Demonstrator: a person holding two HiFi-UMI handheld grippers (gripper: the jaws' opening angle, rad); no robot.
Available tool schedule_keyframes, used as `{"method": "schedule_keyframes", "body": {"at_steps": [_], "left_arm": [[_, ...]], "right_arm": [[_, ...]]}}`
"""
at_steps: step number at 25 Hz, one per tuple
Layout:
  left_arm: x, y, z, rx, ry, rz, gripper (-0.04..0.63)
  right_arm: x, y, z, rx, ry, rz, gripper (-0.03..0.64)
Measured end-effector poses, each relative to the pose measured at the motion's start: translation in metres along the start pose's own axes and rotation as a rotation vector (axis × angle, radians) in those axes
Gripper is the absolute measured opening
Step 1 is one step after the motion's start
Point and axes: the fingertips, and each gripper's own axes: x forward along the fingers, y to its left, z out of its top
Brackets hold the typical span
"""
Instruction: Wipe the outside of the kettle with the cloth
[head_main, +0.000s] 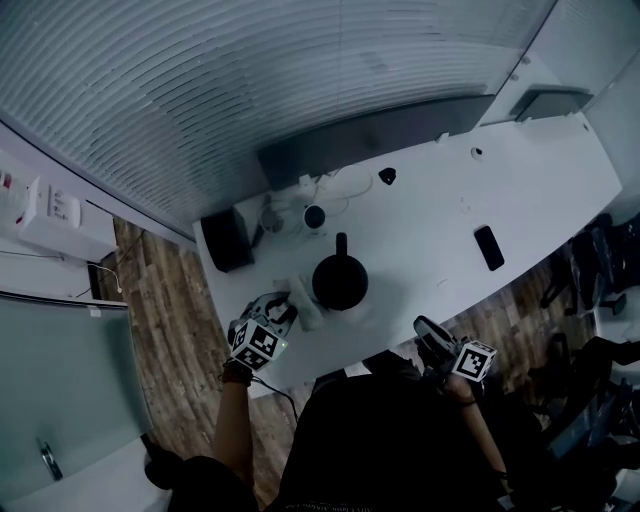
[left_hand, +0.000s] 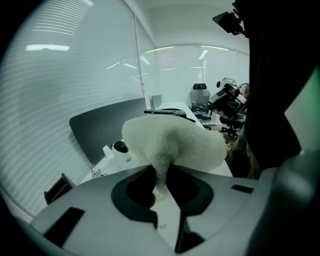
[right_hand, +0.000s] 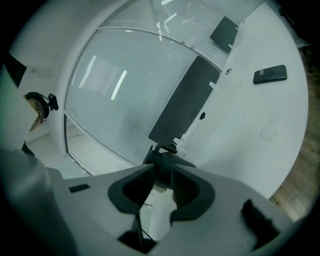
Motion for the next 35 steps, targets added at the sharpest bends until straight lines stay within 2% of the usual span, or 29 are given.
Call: {"method": "schedule_keyframes", "body": {"at_steps": [7,14,21,26,31,35], "left_arm": [[0.033,0.007,0.009,0.089,0.072,-0.101,0.077],[0.048,0.006,-0.004,0.135,0.132,-0.137,0.077],[0.067,0.001,-0.024,0.165,0.209,-0.176,0.077],[0.082,-0.008,-0.046,0.155,0.271,-0.229,0.077],[0.090,-0.013,-0.056,0.120,0.294,-0.258,0.077],[0.088,-0.016,-0.063,0.128,0.303,-0.282,0.077]], "right_arm": [[-0.021,-0.010,0.002,0.018,-0.062,-0.035,0.091],[-0.033,-0.012,0.009,0.036,-0.117,-0.056,0.091],[-0.034,-0.015,0.005,0.047,-0.110,-0.071,0.091],[-0.035,-0.017,0.003,0.051,-0.107,-0.085,0.091],[-0.031,-0.016,0.005,0.046,-0.110,-0.080,0.091],[-0.028,-0.014,0.005,0.049,-0.106,-0.083,0.091]]}}
